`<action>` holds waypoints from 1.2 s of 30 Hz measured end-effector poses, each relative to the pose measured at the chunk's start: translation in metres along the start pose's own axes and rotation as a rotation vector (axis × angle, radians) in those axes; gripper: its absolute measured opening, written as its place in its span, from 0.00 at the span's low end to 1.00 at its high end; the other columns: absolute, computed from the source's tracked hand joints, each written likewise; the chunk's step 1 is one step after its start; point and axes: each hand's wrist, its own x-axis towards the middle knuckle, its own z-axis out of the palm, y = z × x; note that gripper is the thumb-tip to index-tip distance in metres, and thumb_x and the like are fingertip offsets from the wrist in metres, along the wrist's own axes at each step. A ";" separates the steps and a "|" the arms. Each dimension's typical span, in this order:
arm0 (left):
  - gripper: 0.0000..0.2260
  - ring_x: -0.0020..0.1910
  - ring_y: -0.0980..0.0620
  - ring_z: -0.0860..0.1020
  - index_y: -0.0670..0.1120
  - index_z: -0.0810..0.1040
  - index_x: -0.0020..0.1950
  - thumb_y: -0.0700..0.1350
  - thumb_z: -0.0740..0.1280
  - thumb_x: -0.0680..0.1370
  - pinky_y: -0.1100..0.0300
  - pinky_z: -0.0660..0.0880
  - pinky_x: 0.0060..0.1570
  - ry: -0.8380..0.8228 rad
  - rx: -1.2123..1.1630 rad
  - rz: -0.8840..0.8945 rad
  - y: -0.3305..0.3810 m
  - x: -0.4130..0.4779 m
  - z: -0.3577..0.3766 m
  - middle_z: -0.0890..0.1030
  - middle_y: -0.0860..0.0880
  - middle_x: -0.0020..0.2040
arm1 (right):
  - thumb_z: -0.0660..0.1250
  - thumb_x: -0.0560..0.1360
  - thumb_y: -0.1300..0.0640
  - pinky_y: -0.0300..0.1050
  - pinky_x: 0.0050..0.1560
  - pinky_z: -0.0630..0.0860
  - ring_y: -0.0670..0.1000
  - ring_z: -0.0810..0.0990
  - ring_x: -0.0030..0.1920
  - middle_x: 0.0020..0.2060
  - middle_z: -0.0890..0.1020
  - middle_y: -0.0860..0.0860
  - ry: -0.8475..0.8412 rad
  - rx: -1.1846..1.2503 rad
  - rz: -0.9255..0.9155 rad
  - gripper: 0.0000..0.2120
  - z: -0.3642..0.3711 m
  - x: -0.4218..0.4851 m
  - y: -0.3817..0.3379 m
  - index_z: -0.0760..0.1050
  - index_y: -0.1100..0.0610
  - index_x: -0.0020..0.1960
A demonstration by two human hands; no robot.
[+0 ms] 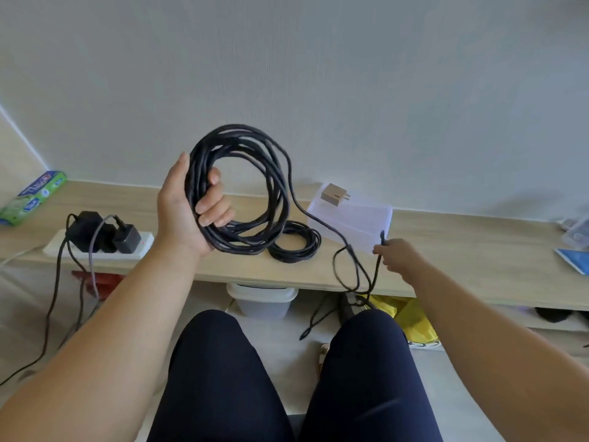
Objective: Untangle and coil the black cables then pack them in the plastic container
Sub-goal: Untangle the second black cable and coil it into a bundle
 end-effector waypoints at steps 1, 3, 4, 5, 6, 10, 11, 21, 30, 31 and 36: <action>0.20 0.14 0.58 0.57 0.48 0.71 0.31 0.60 0.54 0.75 0.66 0.55 0.17 -0.022 -0.006 0.002 0.001 0.001 0.005 0.60 0.55 0.18 | 0.62 0.78 0.59 0.50 0.44 0.73 0.57 0.73 0.43 0.40 0.75 0.57 0.029 -0.042 -0.058 0.07 0.003 -0.004 -0.004 0.75 0.62 0.46; 0.20 0.14 0.58 0.58 0.48 0.71 0.31 0.60 0.54 0.75 0.66 0.56 0.18 -0.049 -0.024 0.006 0.004 0.002 0.012 0.61 0.55 0.18 | 0.61 0.79 0.61 0.53 0.47 0.77 0.57 0.76 0.42 0.39 0.77 0.58 -0.012 0.022 -0.123 0.10 0.005 -0.004 -0.010 0.75 0.67 0.54; 0.20 0.14 0.58 0.58 0.48 0.71 0.31 0.60 0.54 0.75 0.66 0.56 0.18 -0.051 -0.032 0.008 0.007 0.003 0.016 0.60 0.55 0.18 | 0.61 0.79 0.60 0.53 0.48 0.78 0.56 0.78 0.43 0.41 0.79 0.57 -0.050 -0.053 -0.125 0.11 0.004 -0.001 -0.011 0.74 0.67 0.56; 0.20 0.14 0.58 0.58 0.48 0.71 0.31 0.60 0.54 0.75 0.66 0.56 0.18 -0.044 -0.029 -0.002 0.009 0.003 0.018 0.60 0.55 0.18 | 0.61 0.79 0.59 0.52 0.49 0.78 0.56 0.80 0.45 0.44 0.81 0.57 -0.075 -0.244 -0.087 0.12 0.004 -0.004 -0.012 0.73 0.66 0.58; 0.20 0.14 0.58 0.58 0.48 0.71 0.31 0.60 0.54 0.76 0.66 0.56 0.17 -0.040 -0.005 -0.020 0.011 0.002 0.020 0.60 0.54 0.18 | 0.61 0.79 0.57 0.50 0.50 0.78 0.56 0.81 0.48 0.48 0.81 0.58 -0.087 -0.483 -0.065 0.14 0.005 -0.008 -0.013 0.71 0.65 0.59; 0.22 0.14 0.58 0.57 0.46 0.70 0.32 0.58 0.52 0.79 0.68 0.57 0.18 -0.041 0.213 -0.143 0.014 0.000 0.025 0.60 0.54 0.18 | 0.57 0.80 0.47 0.49 0.63 0.68 0.59 0.72 0.65 0.67 0.70 0.60 -0.059 -0.590 -0.233 0.26 0.012 -0.024 -0.031 0.61 0.62 0.72; 0.22 0.14 0.57 0.57 0.46 0.71 0.32 0.58 0.52 0.79 0.68 0.57 0.18 -0.054 0.245 -0.179 0.012 -0.002 0.026 0.60 0.54 0.18 | 0.56 0.80 0.45 0.49 0.66 0.64 0.57 0.68 0.68 0.70 0.67 0.57 -0.067 -0.430 -0.329 0.27 0.018 -0.032 -0.039 0.61 0.58 0.73; 0.21 0.14 0.58 0.57 0.46 0.68 0.34 0.59 0.53 0.80 0.68 0.56 0.18 0.138 0.064 -0.143 0.009 -0.005 0.043 0.59 0.54 0.18 | 0.62 0.79 0.49 0.33 0.42 0.70 0.45 0.74 0.34 0.30 0.76 0.48 -0.445 -0.184 -0.507 0.13 0.056 -0.058 -0.020 0.77 0.57 0.42; 0.23 0.19 0.53 0.61 0.48 0.65 0.33 0.62 0.52 0.80 0.66 0.60 0.24 0.823 -0.073 0.112 -0.002 0.025 0.014 0.63 0.54 0.22 | 0.58 0.81 0.55 0.36 0.41 0.74 0.47 0.76 0.34 0.32 0.77 0.47 -0.434 -0.443 -0.708 0.07 0.057 -0.065 -0.011 0.74 0.52 0.54; 0.23 0.19 0.53 0.62 0.47 0.64 0.33 0.62 0.52 0.80 0.65 0.61 0.24 0.847 0.015 0.140 -0.007 0.027 0.012 0.64 0.53 0.22 | 0.58 0.81 0.54 0.40 0.44 0.75 0.48 0.77 0.37 0.35 0.78 0.46 -0.429 -0.554 -0.832 0.09 0.060 -0.072 -0.022 0.75 0.51 0.57; 0.22 0.28 0.49 0.70 0.49 0.67 0.34 0.63 0.50 0.77 0.57 0.68 0.32 0.679 0.718 0.134 -0.039 0.023 0.013 0.70 0.43 0.29 | 0.60 0.75 0.50 0.42 0.33 0.76 0.50 0.81 0.37 0.37 0.83 0.47 -0.055 -0.602 -1.524 0.14 0.061 -0.097 -0.083 0.83 0.52 0.51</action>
